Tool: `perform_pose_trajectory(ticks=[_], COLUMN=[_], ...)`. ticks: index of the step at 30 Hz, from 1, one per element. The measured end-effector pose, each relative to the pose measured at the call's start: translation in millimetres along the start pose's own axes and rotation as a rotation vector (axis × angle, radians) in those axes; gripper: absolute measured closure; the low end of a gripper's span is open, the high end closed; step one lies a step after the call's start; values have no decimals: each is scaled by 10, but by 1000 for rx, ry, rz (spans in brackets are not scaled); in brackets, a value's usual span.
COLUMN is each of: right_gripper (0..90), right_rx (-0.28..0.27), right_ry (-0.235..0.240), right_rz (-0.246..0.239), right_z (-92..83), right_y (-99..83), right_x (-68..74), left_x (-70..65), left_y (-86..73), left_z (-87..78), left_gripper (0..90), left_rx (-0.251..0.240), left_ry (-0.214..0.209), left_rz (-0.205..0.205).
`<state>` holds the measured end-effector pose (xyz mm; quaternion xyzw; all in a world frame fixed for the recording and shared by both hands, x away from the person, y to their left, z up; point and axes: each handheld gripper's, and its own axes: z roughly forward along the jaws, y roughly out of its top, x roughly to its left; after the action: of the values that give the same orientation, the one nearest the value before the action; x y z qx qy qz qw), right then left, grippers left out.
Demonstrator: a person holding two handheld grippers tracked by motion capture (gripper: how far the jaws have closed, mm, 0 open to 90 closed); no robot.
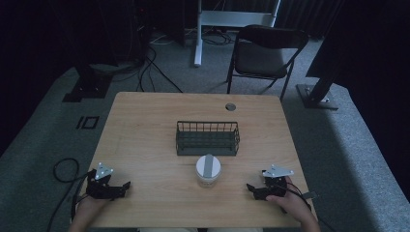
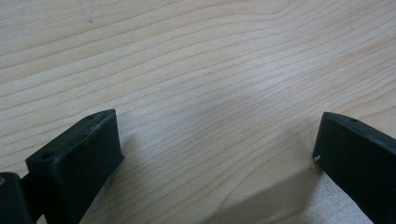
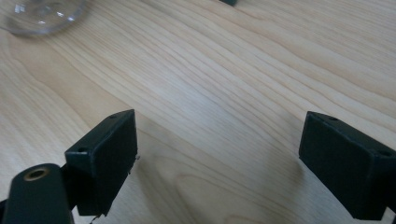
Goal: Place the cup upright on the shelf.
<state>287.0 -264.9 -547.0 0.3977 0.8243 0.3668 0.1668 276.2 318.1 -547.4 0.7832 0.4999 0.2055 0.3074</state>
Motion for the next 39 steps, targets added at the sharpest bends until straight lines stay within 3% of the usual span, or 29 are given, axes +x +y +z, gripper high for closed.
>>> perform_pose_trajectory(ticks=[30, 39], right_gripper=[115, 115], right_rx=[-73, -75], right_ry=[115, 157], right_rz=[-62, -105], right_z=[154, 256], right_y=[250, 331], right_x=[383, 549], left_x=[0, 0], left_y=[0, 0], left_z=[0, 0], left_gripper=[12, 12], left_rx=[0, 0], left_ry=[0, 0], left_rz=[0, 0])
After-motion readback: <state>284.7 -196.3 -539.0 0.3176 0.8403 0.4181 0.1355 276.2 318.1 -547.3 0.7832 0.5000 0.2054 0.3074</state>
